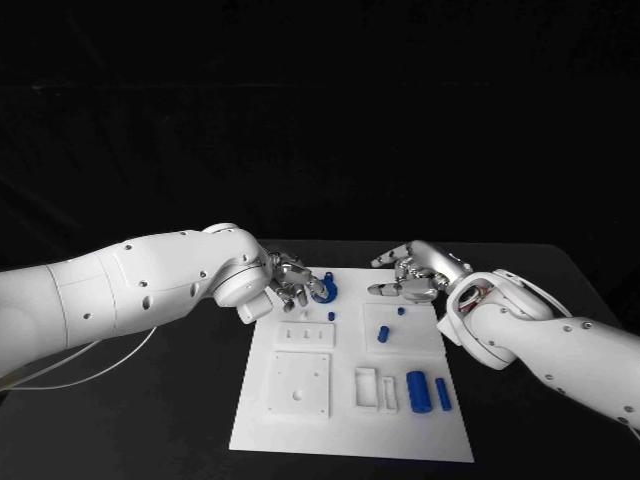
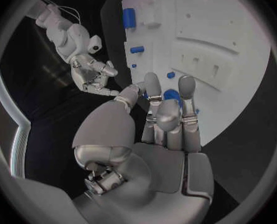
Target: Assemble the parts on the task board
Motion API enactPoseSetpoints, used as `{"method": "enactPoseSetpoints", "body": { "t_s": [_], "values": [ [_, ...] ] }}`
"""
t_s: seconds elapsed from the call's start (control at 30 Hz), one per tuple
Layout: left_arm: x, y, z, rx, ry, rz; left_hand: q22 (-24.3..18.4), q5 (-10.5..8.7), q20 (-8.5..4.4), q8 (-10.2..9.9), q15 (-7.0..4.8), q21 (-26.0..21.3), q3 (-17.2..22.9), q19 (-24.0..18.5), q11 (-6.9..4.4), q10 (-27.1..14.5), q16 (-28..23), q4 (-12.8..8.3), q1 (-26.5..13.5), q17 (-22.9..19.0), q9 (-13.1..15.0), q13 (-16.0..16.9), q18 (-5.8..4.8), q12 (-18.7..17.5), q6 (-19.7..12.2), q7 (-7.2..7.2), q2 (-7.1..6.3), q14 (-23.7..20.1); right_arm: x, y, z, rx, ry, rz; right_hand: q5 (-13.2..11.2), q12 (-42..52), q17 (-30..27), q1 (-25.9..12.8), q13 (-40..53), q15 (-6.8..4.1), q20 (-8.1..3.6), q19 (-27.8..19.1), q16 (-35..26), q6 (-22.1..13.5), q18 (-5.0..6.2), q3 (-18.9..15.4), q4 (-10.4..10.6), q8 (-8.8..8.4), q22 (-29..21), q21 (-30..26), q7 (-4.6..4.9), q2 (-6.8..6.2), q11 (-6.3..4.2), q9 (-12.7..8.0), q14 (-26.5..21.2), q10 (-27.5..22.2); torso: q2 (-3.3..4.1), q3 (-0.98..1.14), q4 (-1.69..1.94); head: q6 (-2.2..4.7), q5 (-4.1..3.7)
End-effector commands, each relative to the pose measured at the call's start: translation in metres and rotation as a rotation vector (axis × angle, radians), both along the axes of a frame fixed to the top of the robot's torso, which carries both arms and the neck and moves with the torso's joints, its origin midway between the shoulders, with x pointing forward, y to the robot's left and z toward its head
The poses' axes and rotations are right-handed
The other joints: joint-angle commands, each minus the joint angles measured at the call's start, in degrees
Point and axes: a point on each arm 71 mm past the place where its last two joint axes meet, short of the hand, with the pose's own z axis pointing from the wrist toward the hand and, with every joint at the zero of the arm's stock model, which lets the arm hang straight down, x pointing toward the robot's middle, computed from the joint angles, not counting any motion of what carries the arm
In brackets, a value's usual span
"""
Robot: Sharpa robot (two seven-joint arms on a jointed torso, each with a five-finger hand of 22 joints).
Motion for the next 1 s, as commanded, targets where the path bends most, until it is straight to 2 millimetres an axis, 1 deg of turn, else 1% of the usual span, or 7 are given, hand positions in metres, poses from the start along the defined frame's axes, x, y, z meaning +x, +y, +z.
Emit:
{"method": "enactPoseSetpoints", "body": {
  "t_s": [0.03,0.2,0.3,0.4,0.57,0.83,1.0],
  "values": [
    [-0.001,0.003,-0.001,0.058,-0.037,0.018,0.54,-0.11,0.07,0.08,0.17,-0.36,0.07,0.45,-0.41,2.90,0.49,-0.56,0.31,0.38,31.06,-0.20,0.09,0.43,7.46,-4.78,0.71,0.45,0.001,-0.011,0.007,0.110,-0.001,0.013,1.02,0.08,-0.16,-0.61,-0.32,-0.10,0.29,2.28,-0.21,0.62,0.11,0.08,-0.57,-0.08,0.08,-0.46,0.07,0.73,0.01,-0.04,-0.29,-0.59,-0.30,0.15,-0.43,-0.48,0.36],
    [-0.005,0.007,-0.007,0.086,-0.048,0.035,1.58,-0.81,0.30,0.15,0.19,-0.61,-0.17,0.75,-0.52,2.90,1.43,-0.25,0.10,1.22,31.14,-0.34,0.37,1.47,8.00,-4.97,1.10,0.60,0.010,-0.036,0.022,0.175,-0.022,-0.050,1.96,0.05,-0.31,-1.01,-0.53,-0.12,0.26,2.31,-0.36,0.86,0.11,0.15,-0.79,-0.06,0.05,-0.75,0.05,0.90,-0.02,-0.02,-0.30,-0.62,-0.66,0.31,-0.57,-1.39,0.61],
    [-0.008,0.009,-0.011,0.101,-0.062,0.048,2.39,-0.79,0.44,0.29,0.20,-0.93,-0.19,1.00,-0.55,2.91,2.18,-0.30,-0.29,1.66,32.59,-1.36,0.54,2.32,8.23,-5.09,1.37,0.61,0.017,-0.047,0.033,0.206,-0.040,-0.082,2.30,-0.04,-0.46,-1.14,-0.69,-0.15,0.25,2.29,-0.52,0.80,0.12,0.20,-0.90,-0.07,-0.03,-1.05,0.06,0.94,-0.02,-0.03,-0.32,-0.71,-0.80,0.48,-0.66,-1.78,0.66],
    [-0.010,0.010,-0.015,0.113,-0.075,0.056,3.22,-0.92,0.69,0.43,0.25,-1.39,-0.34,1.23,-0.65,2.88,2.76,-0.21,-0.41,1.85,33.79,-2.30,0.77,3.10,8.55,-5.27,1.41,0.62,0.023,-0.054,0.041,0.230,-0.050,-0.105,2.77,-0.11,-0.55,-1.36,-0.82,-0.16,0.23,2.31,-0.62,0.76,0.11,0.20,-0.92,-0.07,-0.08,-1.20,0.06,0.96,-0.02,-0.03,-0.33,-0.79,-0.98,0.62,-0.58,-2.41,0.72],
    [-0.014,0.010,-0.022,0.153,-0.107,0.044,3.83,-1.11,0.92,1.19,0.27,-1.83,-0.45,1.38,-0.67,2.90,3.13,-0.08,-0.51,2.03,33.75,-2.80,0.96,3.52,8.68,-5.40,1.43,0.64,0.031,-0.058,0.049,0.249,-0.060,-0.122,3.19,-0.12,-0.64,-1.48,-0.91,-0.16,0.22,2.30,-0.72,0.64,0.10,0.23,-1.01,-0.07,-0.15,-1.42,0.07,1.00,-0.03,-0.03,-0.35,-0.84,-1.14,0.85,-0.45,-3.35,0.89],
    [-0.021,0.007,-0.038,0.211,-0.131,0.010,4.50,-2.35,2.27,1.99,0.70,-3.36,-0.62,1.24,-0.59,2.92,3.28,0.80,-0.88,2.78,34.61,-4.75,1.89,3.42,8.72,-5.50,2.46,0.58,0.036,-0.058,0.054,0.255,-0.056,-0.127,3.64,-0.32,-0.91,-1.78,-1.19,-0.13,0.24,2.23,-1.04,-0.14,0.12,0.13,-1.11,-0.11,-0.40,-2.22,0.13,1.07,0.03,-0.07,-0.52,-1.16,-1.22,0.87,-0.46,-4.25,1.03],
    [-0.024,0.006,-0.046,0.231,-0.126,-0.002,4.73,-3.69,2.48,2.18,0.75,-3.80,-0.65,1.40,-0.62,2.92,3.46,0.95,-1.04,3.37,34.79,-5.25,2.01,3.76,8.90,-5.57,2.93,0.72,0.037,-0.058,0.055,0.256,-0.054,-0.125,4.05,-0.23,-0.90,-1.90,-1.20,-0.13,0.24,2.29,-1.01,-0.18,0.11,0.05,-1.11,-0.10,-0.40,-2.16,0.14,1.12,0.03,-0.07,-0.51,-1.15,-1.14,0.84,-0.52,-4.63,1.12]
  ]
}}
